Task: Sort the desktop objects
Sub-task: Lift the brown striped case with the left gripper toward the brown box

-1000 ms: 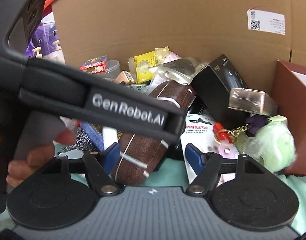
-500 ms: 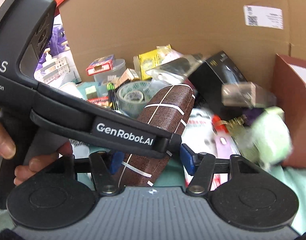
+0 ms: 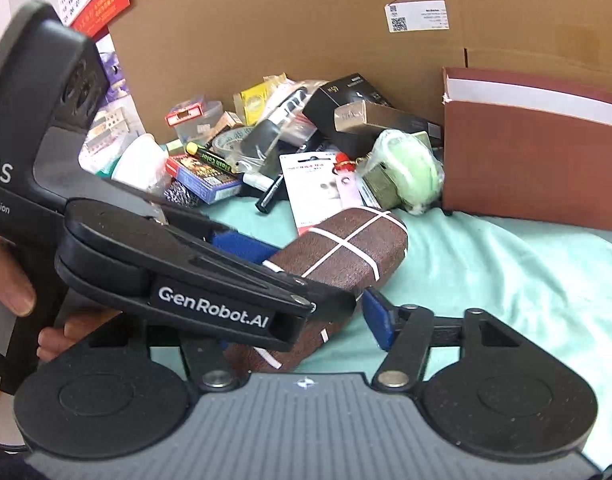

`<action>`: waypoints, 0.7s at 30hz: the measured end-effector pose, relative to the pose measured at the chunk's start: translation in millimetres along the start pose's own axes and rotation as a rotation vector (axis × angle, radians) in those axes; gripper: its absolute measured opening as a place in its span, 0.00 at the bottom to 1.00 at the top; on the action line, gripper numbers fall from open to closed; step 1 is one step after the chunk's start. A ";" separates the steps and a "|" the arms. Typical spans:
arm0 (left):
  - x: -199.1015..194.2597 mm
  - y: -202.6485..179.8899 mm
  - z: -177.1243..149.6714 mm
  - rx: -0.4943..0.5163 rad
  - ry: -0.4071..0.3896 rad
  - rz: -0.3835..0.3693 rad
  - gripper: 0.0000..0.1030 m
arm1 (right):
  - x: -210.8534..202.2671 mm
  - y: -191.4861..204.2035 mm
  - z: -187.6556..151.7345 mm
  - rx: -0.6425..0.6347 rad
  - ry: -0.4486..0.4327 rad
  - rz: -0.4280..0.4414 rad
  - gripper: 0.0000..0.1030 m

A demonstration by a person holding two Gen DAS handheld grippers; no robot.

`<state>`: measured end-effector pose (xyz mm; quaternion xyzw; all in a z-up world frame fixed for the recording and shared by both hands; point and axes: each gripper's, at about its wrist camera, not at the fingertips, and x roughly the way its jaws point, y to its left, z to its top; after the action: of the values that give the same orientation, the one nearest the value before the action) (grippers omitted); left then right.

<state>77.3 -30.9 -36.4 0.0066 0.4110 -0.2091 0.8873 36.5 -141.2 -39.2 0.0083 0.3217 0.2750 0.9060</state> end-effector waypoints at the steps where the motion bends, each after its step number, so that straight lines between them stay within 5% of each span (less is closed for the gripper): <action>1: 1.2 3.6 -0.4 -0.010 0.011 -0.006 0.70 | -1.9 -0.8 -2.0 0.005 0.000 0.006 0.65; 5: 11.6 14.5 -1.9 -0.060 0.063 -0.037 0.74 | 3.9 -8.7 -7.3 0.063 0.023 0.064 0.73; 9: 11.2 12.6 -0.5 -0.079 0.063 -0.056 0.62 | 17.3 -20.1 -12.7 0.165 0.036 0.141 0.72; 14: 0.9 -0.2 7.7 -0.088 0.035 -0.073 0.62 | 10.0 -23.1 -8.6 0.167 0.008 0.120 0.62; 21: -18.7 -35.5 54.6 -0.028 -0.107 -0.125 0.61 | -34.1 -29.8 16.5 0.050 -0.113 0.006 0.62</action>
<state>92.9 -66.5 19.2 -0.0427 0.3656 -0.2582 0.8932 39.0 -181.0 -12.1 0.0474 0.2768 0.2688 0.9213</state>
